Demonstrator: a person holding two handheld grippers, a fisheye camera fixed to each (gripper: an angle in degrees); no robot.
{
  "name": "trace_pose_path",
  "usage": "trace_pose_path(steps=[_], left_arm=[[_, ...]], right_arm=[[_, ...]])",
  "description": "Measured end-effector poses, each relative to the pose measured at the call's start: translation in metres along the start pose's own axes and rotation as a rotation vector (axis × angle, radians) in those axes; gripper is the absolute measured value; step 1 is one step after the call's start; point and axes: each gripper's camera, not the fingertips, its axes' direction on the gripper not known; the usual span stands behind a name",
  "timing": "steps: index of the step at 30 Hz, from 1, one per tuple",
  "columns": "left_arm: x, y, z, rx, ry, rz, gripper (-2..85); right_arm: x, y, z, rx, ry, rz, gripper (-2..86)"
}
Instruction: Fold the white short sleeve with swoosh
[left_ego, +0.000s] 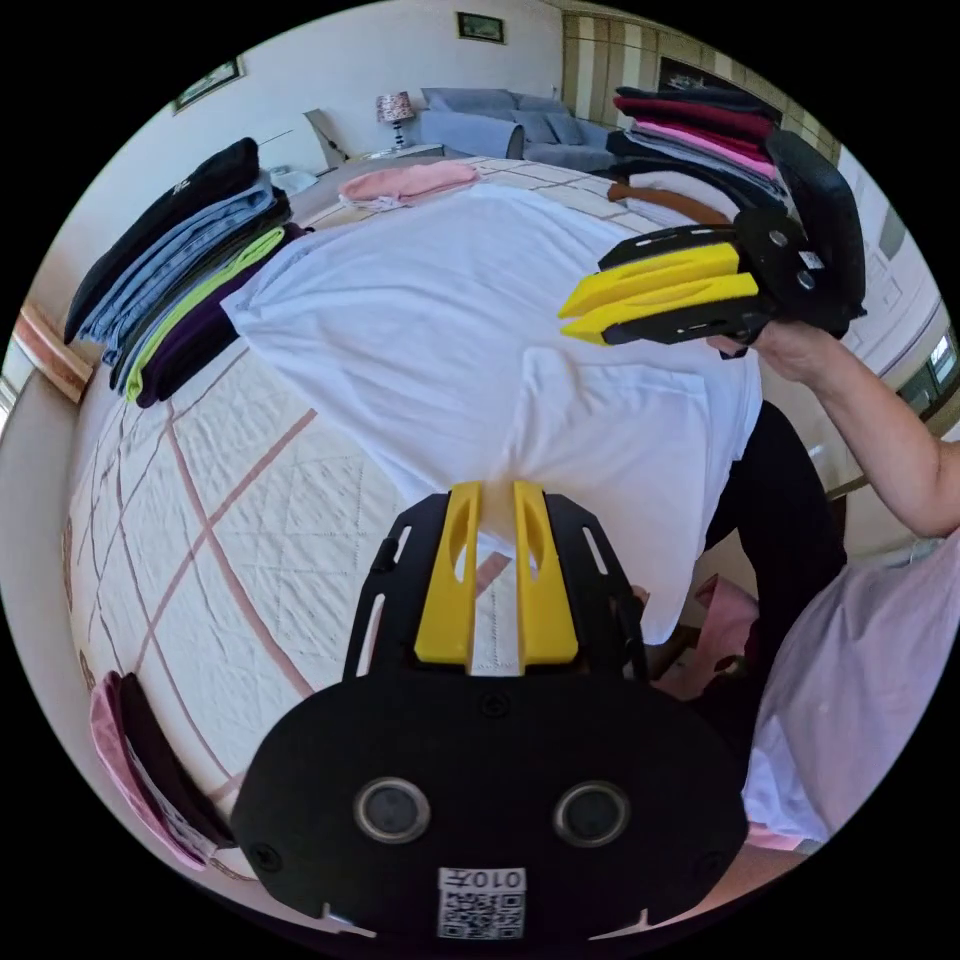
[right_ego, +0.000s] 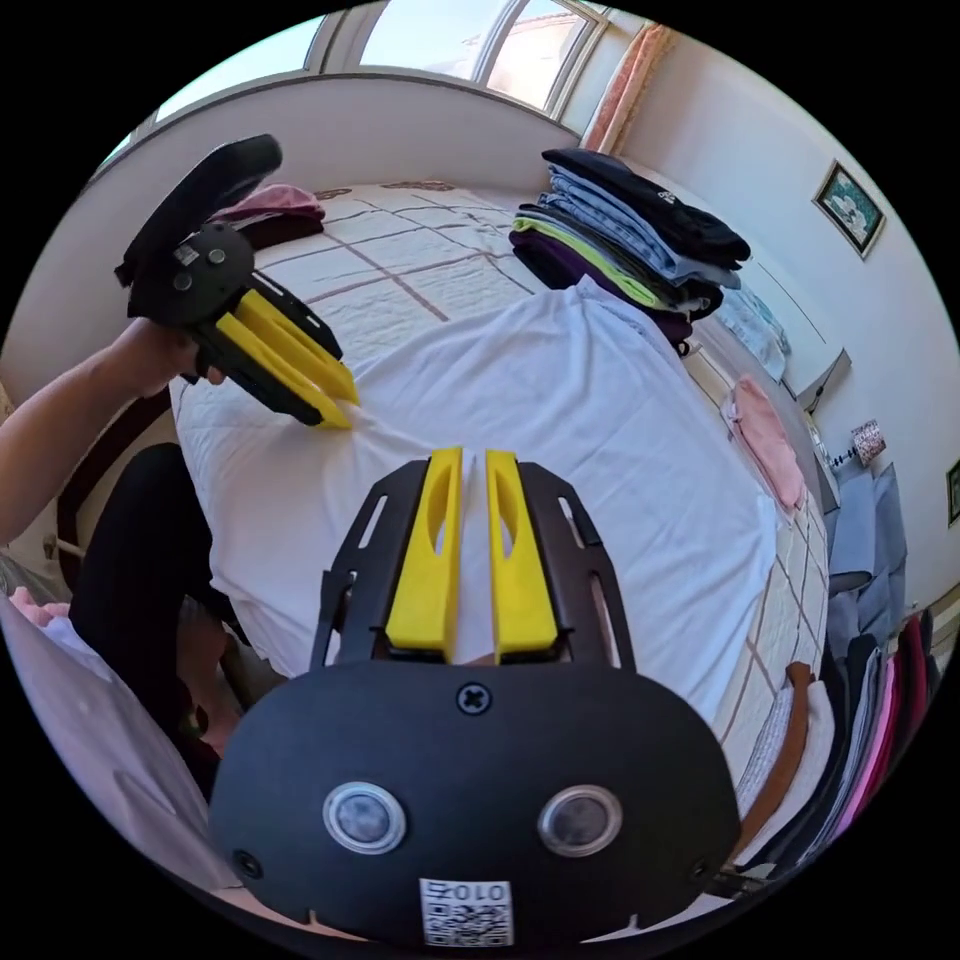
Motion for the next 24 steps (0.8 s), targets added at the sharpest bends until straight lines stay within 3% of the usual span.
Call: trace_pose_path(steps=[7, 11, 14, 18, 21, 24], left_arm=[[0.016, 0.036, -0.040, 0.206, -0.017, -0.067, 7.5], [0.014, 0.029, -0.007, 0.065, -0.036, -0.096, 6.9], [0.005, 0.039, -0.003, 0.099, 0.010, -0.193, 6.4], [0.038, 0.076, -0.040, 0.278, -0.100, -0.247, 6.0], [0.073, 0.101, -0.043, 0.290, -0.083, -0.187, 5.7], [0.099, 0.120, -0.042, 0.274, -0.084, -0.153, 5.6]], right_arm=[[0.008, 0.020, -0.015, 0.028, -0.141, 0.180, 5.5], [0.003, 0.042, 0.020, -0.069, -0.183, 0.223, 6.9], [0.022, 0.052, -0.025, 0.077, -0.199, 0.295, 7.3], [0.051, 0.109, -0.098, 0.250, -0.024, 0.438, 8.3], [0.079, 0.194, -0.122, 0.192, 0.160, 0.626, 10.8], [0.107, 0.288, -0.122, 0.004, 0.295, 0.805, 14.0]])
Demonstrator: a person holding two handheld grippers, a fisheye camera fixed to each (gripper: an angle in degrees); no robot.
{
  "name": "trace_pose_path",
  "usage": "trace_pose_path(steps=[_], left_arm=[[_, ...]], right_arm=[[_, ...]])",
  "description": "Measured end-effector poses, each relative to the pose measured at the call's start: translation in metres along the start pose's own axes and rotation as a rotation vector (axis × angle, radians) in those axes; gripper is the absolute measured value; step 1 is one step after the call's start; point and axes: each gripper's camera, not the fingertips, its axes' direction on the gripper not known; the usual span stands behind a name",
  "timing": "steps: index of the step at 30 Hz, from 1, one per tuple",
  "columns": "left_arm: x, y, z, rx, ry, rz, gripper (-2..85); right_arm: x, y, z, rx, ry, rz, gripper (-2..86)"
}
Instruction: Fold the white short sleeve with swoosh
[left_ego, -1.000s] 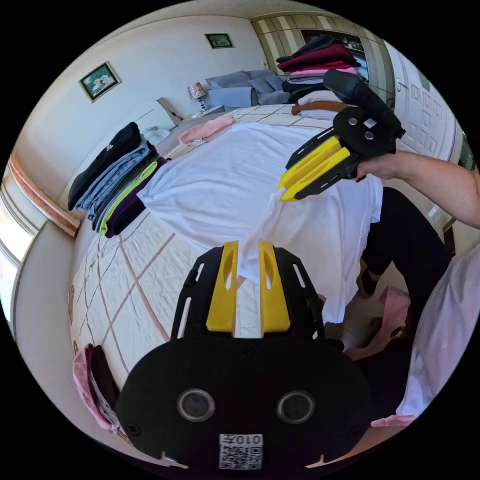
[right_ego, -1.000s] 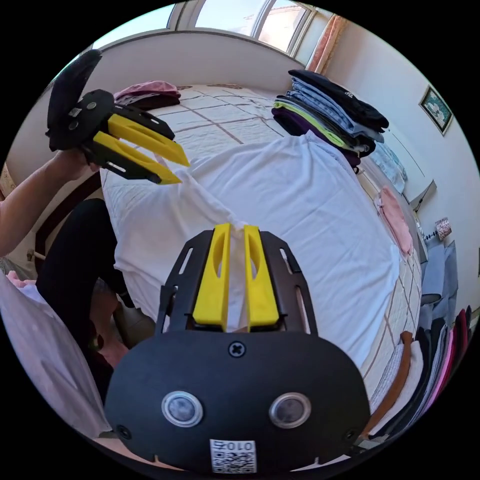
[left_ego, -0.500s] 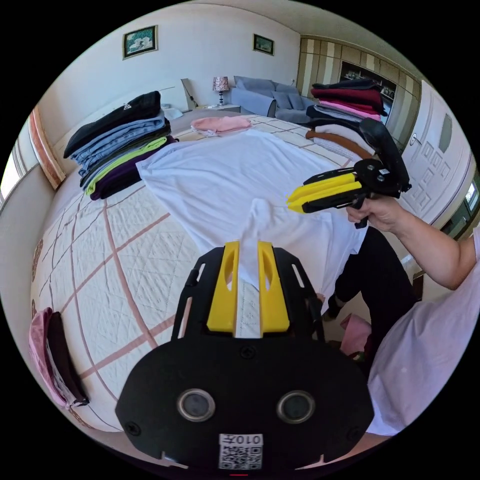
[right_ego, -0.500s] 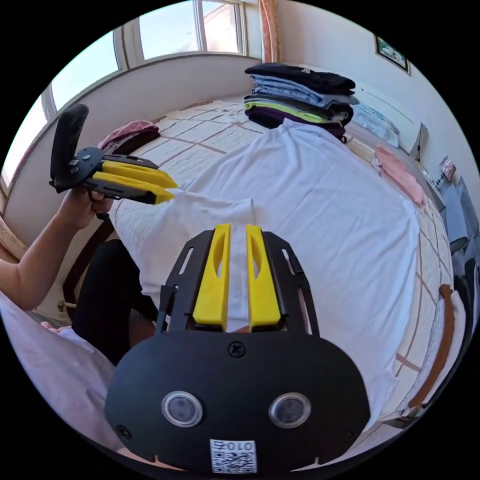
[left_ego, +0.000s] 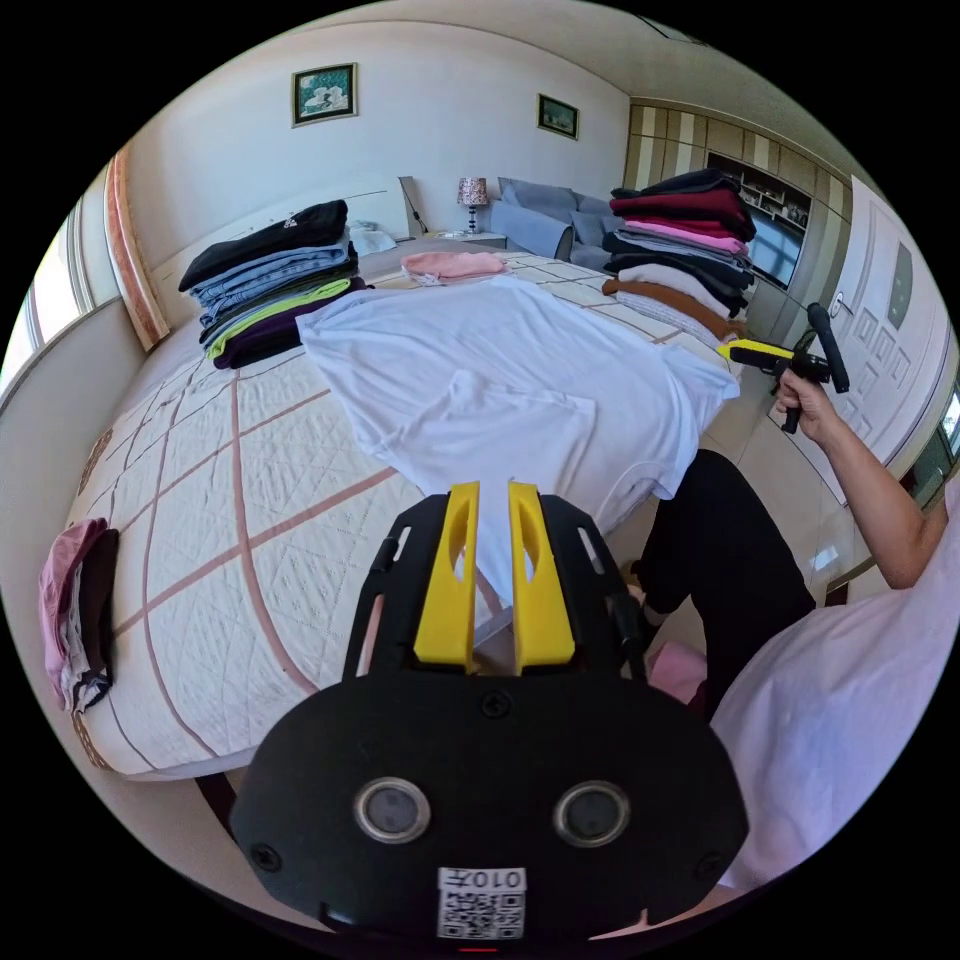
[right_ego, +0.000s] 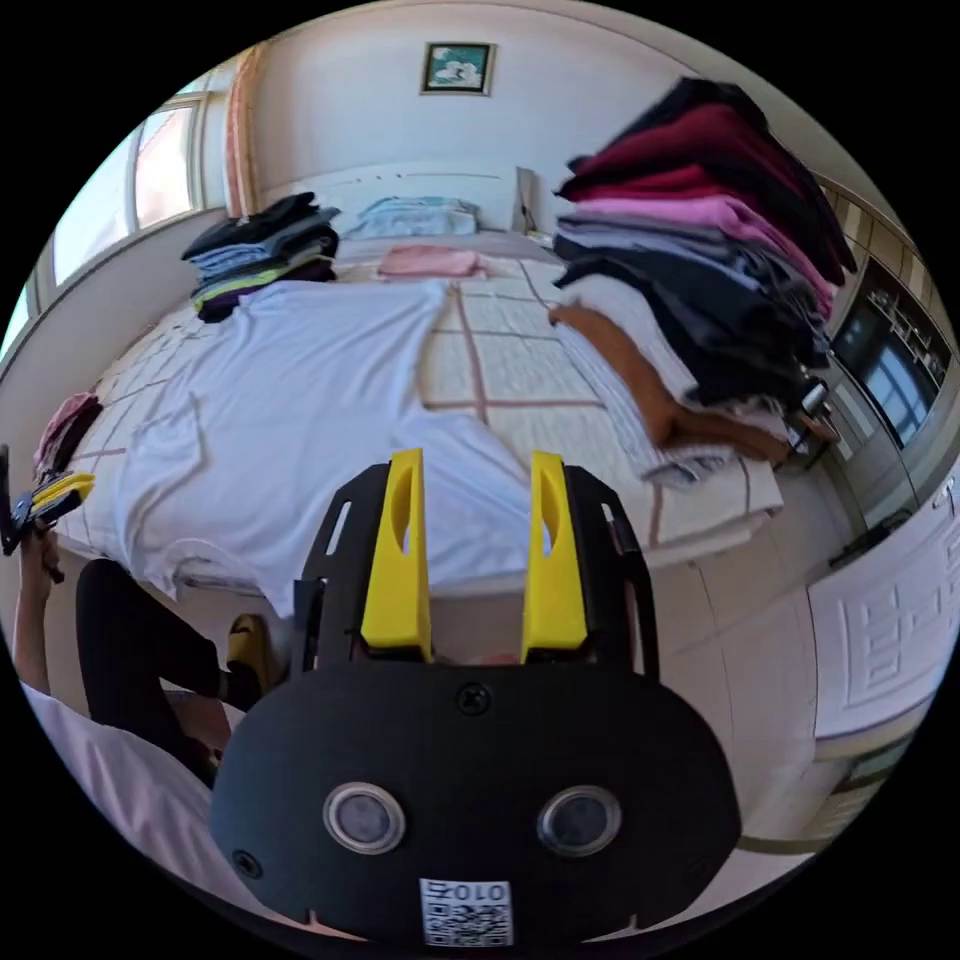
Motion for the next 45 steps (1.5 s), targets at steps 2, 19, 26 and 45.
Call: trace_pose_path(steps=[2, 19, 26, 45], left_arm=[[0.005, 0.007, -0.002, -0.010, 0.010, 0.002, 5.6], [0.017, 0.027, 0.015, -0.055, 0.094, 0.052, 5.2], [0.029, 0.006, 0.040, -0.045, 0.159, 0.098, 5.7], [0.144, -0.075, 0.146, -0.007, 0.139, 0.531, 9.4]], right_arm=[[0.051, 0.025, 0.016, -0.103, 0.049, 0.069, 15.0], [0.022, -0.022, -0.055, 0.094, -0.363, 0.090, 3.8], [-0.197, -0.037, 0.000, -0.230, -0.356, -0.496, 9.9], [-0.118, -0.026, 0.024, -0.099, -0.224, -0.599, 9.3]])
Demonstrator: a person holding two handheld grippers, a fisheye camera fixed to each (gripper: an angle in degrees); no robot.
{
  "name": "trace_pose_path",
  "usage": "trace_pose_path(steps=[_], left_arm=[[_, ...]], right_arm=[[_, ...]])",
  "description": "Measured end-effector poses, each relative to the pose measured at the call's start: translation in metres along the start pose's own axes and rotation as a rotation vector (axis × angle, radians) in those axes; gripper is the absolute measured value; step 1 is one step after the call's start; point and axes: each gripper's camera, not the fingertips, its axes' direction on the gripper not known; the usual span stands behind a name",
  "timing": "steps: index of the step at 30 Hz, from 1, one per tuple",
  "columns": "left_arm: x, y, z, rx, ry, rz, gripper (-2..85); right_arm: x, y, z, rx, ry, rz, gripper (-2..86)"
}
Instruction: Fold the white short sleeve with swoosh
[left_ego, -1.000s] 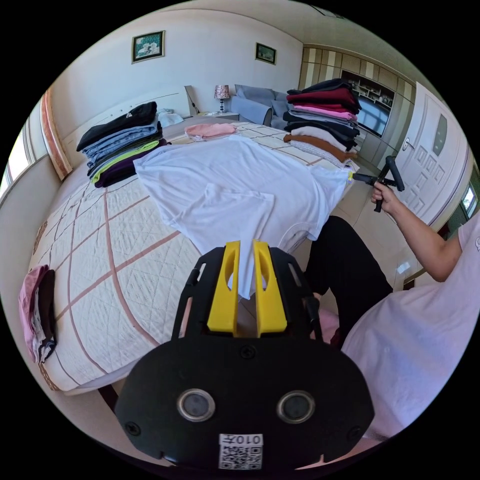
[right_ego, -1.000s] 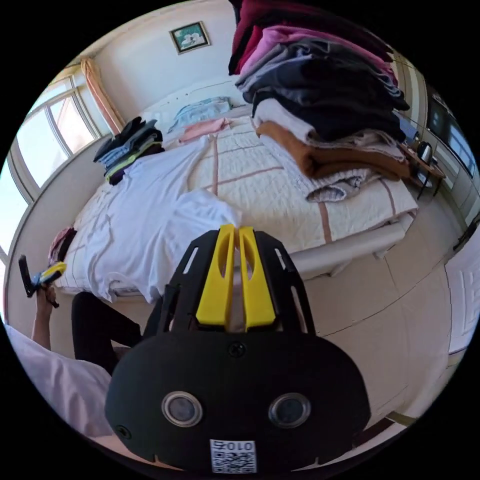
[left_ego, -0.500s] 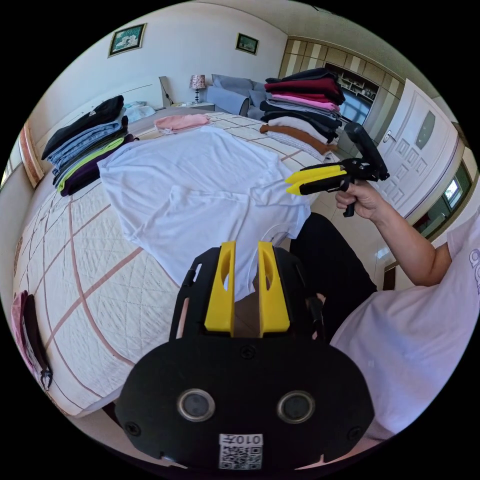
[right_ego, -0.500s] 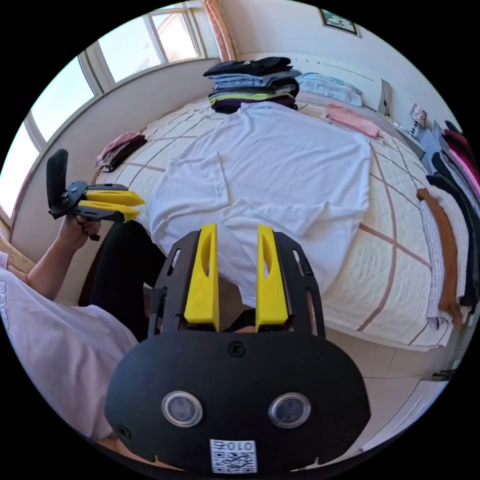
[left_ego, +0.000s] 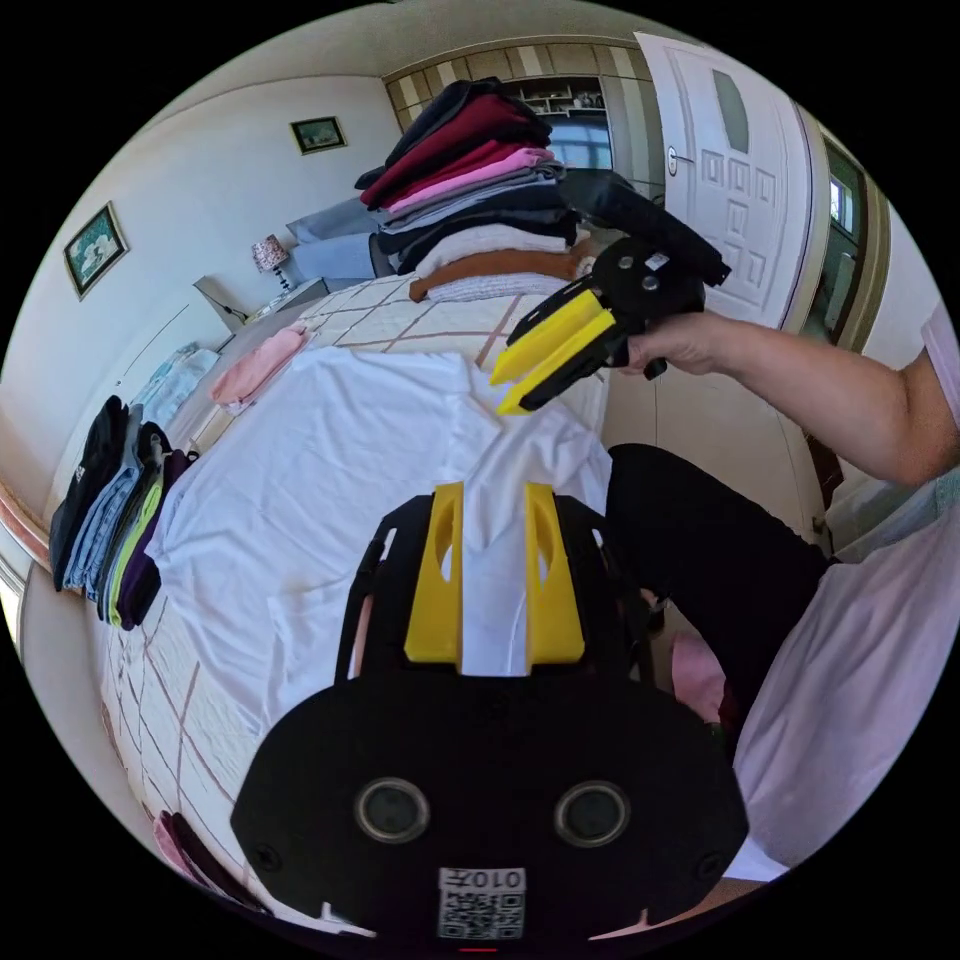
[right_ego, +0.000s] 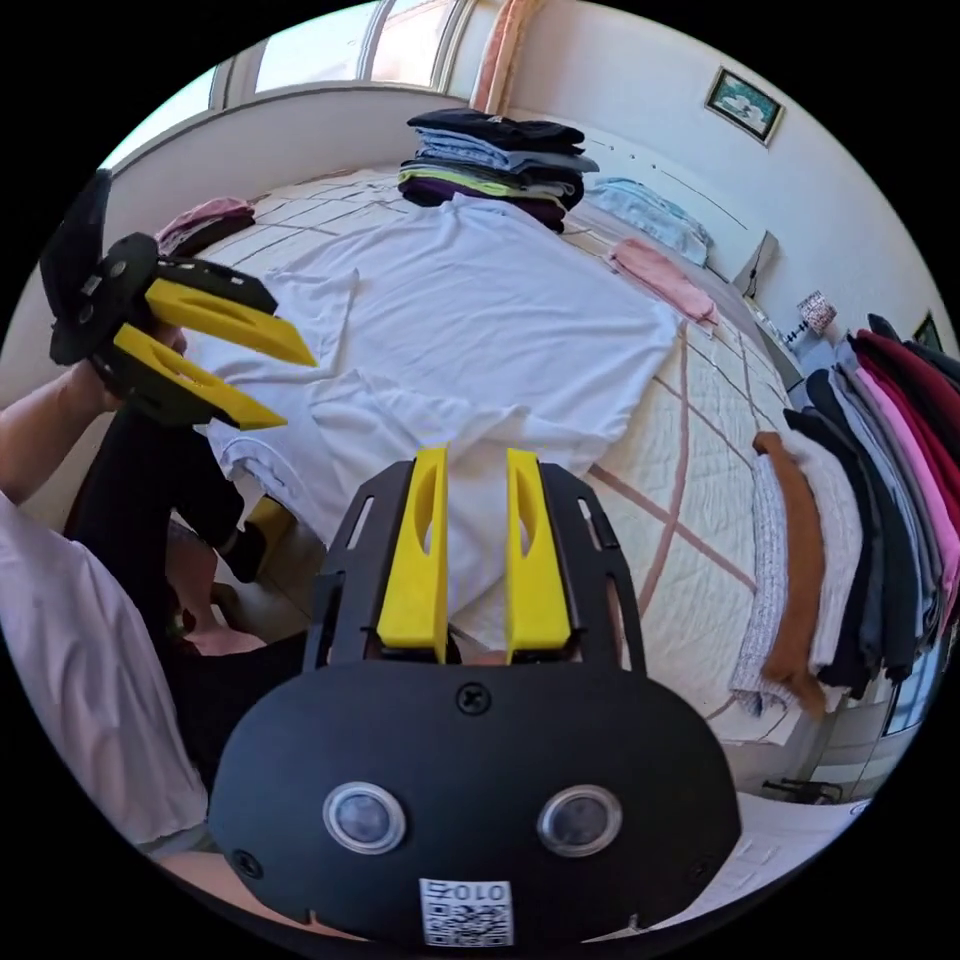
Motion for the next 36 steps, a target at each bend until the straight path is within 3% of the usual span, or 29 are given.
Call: trace_pose_path(steps=[7, 11, 15, 18, 20, 25, 29, 36], left_arm=[[0.005, -0.057, 0.078, -0.133, -0.018, 0.112, 10.3], [0.003, -0.069, 0.104, -0.202, -0.057, 0.123, 10.0], [-0.031, -0.070, 0.095, -0.150, 0.116, 0.013, 8.9], [-0.066, -0.063, 0.089, -0.088, 0.271, -0.119, 8.4], [-0.074, -0.062, 0.088, -0.083, 0.256, -0.135, 8.1], [-0.065, -0.084, 0.105, -0.199, 0.125, -0.011, 5.6], [-0.070, -0.091, 0.096, -0.141, 0.072, 0.012, 1.6], [-0.173, -0.075, 0.087, -0.059, 0.319, -0.349, 0.3]], right_arm=[[-0.032, 0.066, 0.017, 0.046, -0.050, 0.217, 6.8], [-0.060, 0.091, 0.033, -0.034, -0.059, 0.197, 6.2], [-0.063, 0.102, 0.028, -0.026, -0.080, 0.217, 6.2], [-0.061, 0.106, 0.018, 0.034, 0.042, 0.254, 6.5], [-0.063, 0.101, 0.028, 0.026, 0.131, 0.232, 6.6], [-0.068, 0.085, 0.061, -0.065, 0.092, 0.169, 4.4], [-0.072, 0.089, 0.045, -0.081, 0.127, 0.199, 3.3], [-0.076, 0.102, 0.031, -0.062, 0.012, 0.261, 3.1]])
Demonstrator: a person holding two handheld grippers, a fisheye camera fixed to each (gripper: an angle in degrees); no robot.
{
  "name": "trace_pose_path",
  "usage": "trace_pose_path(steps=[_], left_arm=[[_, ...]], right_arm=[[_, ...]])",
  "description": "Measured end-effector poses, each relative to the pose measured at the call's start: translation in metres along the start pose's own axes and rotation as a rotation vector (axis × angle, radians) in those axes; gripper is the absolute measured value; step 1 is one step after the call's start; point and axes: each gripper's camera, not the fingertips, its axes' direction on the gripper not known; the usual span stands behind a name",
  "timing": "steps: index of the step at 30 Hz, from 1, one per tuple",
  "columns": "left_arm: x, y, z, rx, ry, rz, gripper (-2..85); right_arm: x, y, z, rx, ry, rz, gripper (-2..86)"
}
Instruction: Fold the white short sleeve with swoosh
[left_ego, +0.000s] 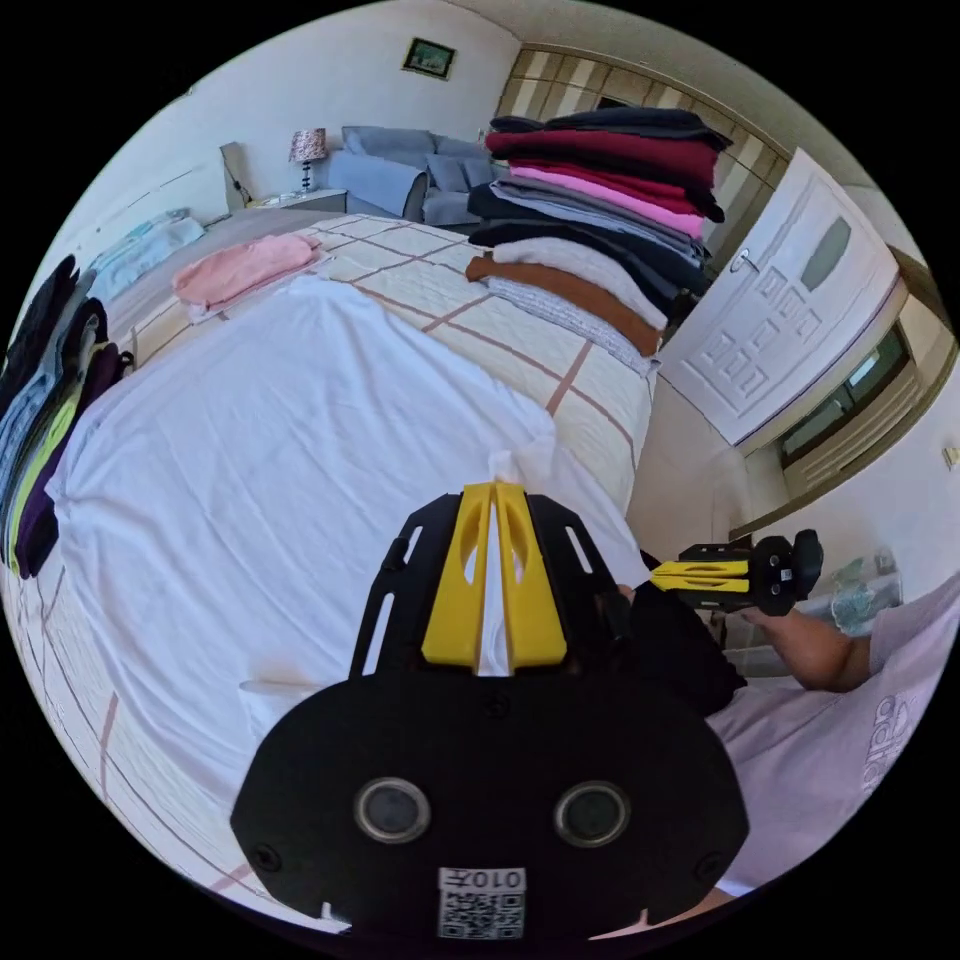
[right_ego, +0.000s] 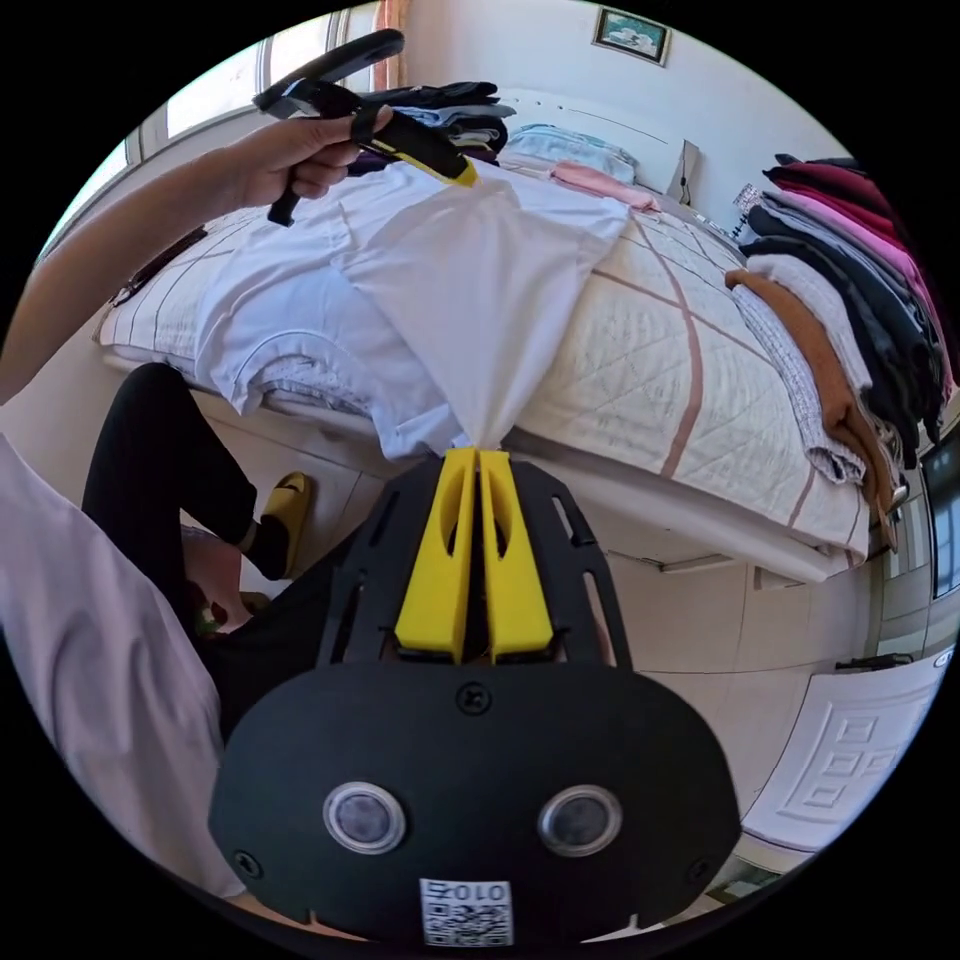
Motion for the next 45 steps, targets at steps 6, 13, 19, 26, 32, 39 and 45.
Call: trace_pose_path(steps=[6, 13, 19, 26, 32, 39, 45], left_arm=[[-0.062, -0.001, -0.001, -0.003, 0.162, -0.155, 2.3], [-0.047, 0.043, -0.035, 0.061, 0.007, -0.178, 4.7], [-0.010, 0.051, -0.008, -0.094, 0.066, -0.078, 5.3], [-0.007, 0.051, -0.010, -0.095, 0.049, -0.091, 3.0], [0.007, 0.047, -0.014, -0.124, -0.005, -0.041, 0.3], [0.011, 0.056, -0.022, -0.075, 0.013, -0.094, -0.1], [0.049, 0.108, -0.102, 0.118, -0.214, -0.025, 0.0]], right_arm=[[0.000, -0.008, 0.017, -0.055, 0.016, 0.005, 3.4], [0.007, -0.014, -0.011, -0.077, -0.096, -0.057, 5.4], [0.046, -0.077, -0.062, 0.242, 0.089, -0.131, 5.9], [0.043, -0.164, -0.014, 0.086, 0.146, -0.596, 6.3], [0.075, -0.187, 0.003, -0.119, -0.035, -0.667, 3.6], [0.104, -0.192, 0.010, -0.114, -0.163, -0.514, 3.2], [0.101, -0.162, -0.050, 0.156, -0.048, -0.312, 2.0]])
